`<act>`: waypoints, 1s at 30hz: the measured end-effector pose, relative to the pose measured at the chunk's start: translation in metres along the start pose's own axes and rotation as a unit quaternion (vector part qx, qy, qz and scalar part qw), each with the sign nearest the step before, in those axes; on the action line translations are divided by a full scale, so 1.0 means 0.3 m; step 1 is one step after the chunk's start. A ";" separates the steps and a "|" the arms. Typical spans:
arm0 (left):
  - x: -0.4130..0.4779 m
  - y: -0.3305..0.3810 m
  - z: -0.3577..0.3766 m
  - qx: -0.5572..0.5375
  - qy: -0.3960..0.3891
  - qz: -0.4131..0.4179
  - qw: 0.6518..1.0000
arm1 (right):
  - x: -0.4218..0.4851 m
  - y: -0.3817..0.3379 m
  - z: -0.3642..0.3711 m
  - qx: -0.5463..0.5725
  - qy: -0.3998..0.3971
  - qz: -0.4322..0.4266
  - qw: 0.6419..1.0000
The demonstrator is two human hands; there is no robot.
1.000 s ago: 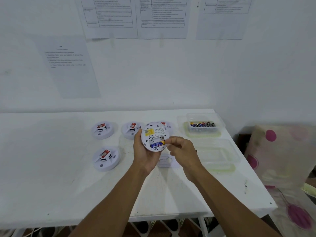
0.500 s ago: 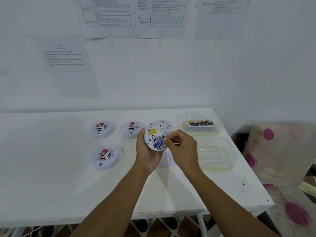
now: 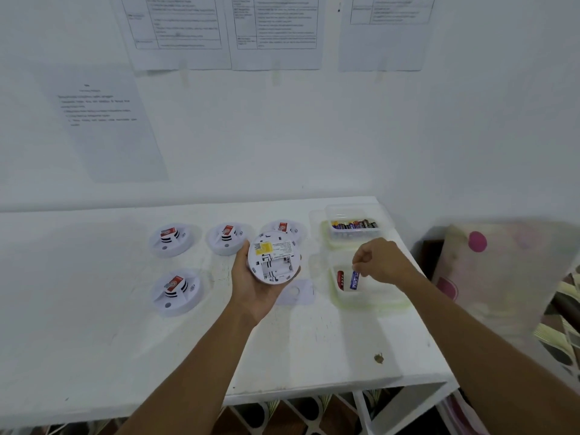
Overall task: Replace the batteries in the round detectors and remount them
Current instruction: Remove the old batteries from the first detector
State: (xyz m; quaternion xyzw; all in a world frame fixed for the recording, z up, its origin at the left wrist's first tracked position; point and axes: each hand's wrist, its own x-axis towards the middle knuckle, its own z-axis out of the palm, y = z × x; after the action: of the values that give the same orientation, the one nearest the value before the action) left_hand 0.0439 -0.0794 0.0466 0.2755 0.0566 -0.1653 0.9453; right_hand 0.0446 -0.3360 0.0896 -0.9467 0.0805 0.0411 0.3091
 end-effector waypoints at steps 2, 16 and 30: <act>-0.007 0.004 -0.003 0.004 -0.003 0.001 1.000 | 0.008 0.008 0.027 -0.006 -0.007 -0.005 1.000; -0.045 0.052 -0.041 0.051 0.015 -0.005 0.999 | -0.079 -0.144 0.103 0.179 0.056 -0.104 0.977; -0.069 0.121 -0.177 0.400 0.118 0.048 0.908 | -0.110 -0.269 0.397 0.458 -0.026 0.027 0.888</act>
State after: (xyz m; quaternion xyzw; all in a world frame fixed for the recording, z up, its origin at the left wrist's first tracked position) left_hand 0.0361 -0.0162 0.0243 0.6501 0.0834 -0.0948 0.7493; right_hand 0.0230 -0.1971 0.0445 -0.6958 0.1079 0.0323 0.7093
